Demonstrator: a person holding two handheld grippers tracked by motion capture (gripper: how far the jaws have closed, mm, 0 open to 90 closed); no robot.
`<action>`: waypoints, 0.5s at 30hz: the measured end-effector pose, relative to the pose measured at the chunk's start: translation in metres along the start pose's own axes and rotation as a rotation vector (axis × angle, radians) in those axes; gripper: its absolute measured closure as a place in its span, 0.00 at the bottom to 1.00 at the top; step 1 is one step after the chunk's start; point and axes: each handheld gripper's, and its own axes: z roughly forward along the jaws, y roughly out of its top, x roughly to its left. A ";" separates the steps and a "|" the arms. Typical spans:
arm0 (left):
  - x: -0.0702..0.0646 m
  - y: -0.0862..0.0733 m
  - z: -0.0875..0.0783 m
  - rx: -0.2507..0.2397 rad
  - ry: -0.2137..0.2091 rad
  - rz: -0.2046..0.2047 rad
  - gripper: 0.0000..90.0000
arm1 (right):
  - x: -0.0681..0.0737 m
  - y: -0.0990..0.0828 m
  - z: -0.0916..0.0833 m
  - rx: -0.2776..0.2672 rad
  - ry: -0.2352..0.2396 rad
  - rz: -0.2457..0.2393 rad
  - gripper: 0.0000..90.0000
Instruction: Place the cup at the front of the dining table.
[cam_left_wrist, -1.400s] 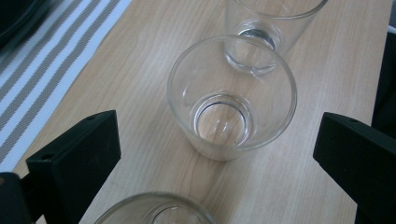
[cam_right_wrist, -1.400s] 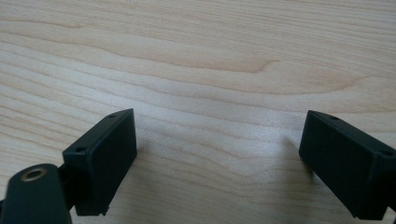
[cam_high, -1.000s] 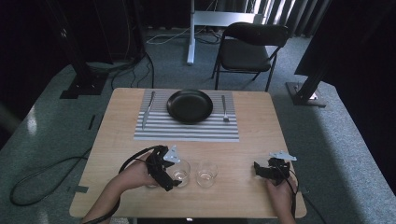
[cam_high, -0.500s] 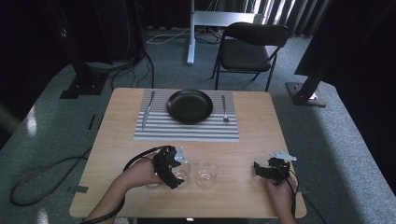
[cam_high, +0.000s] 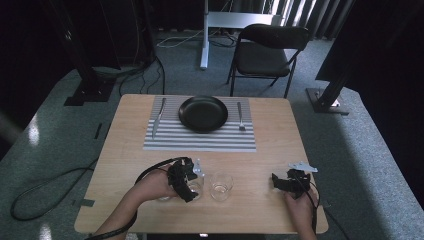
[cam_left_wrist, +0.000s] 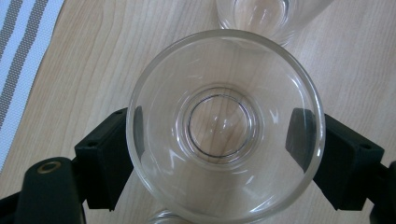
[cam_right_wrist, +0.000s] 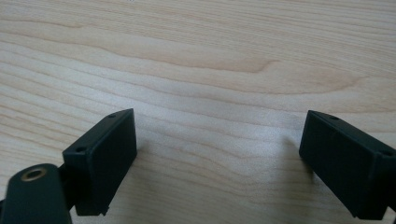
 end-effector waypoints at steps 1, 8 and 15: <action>-0.001 0.000 0.000 -0.001 0.008 0.005 0.20 | 0.000 0.000 0.000 0.000 0.000 0.000 0.12; 0.000 0.000 0.000 -0.016 0.033 -0.001 0.20 | 0.000 0.000 0.000 0.000 0.000 0.001 0.12; 0.004 -0.001 -0.001 -0.013 0.043 -0.008 0.21 | 0.000 0.000 0.000 0.000 0.000 0.000 0.12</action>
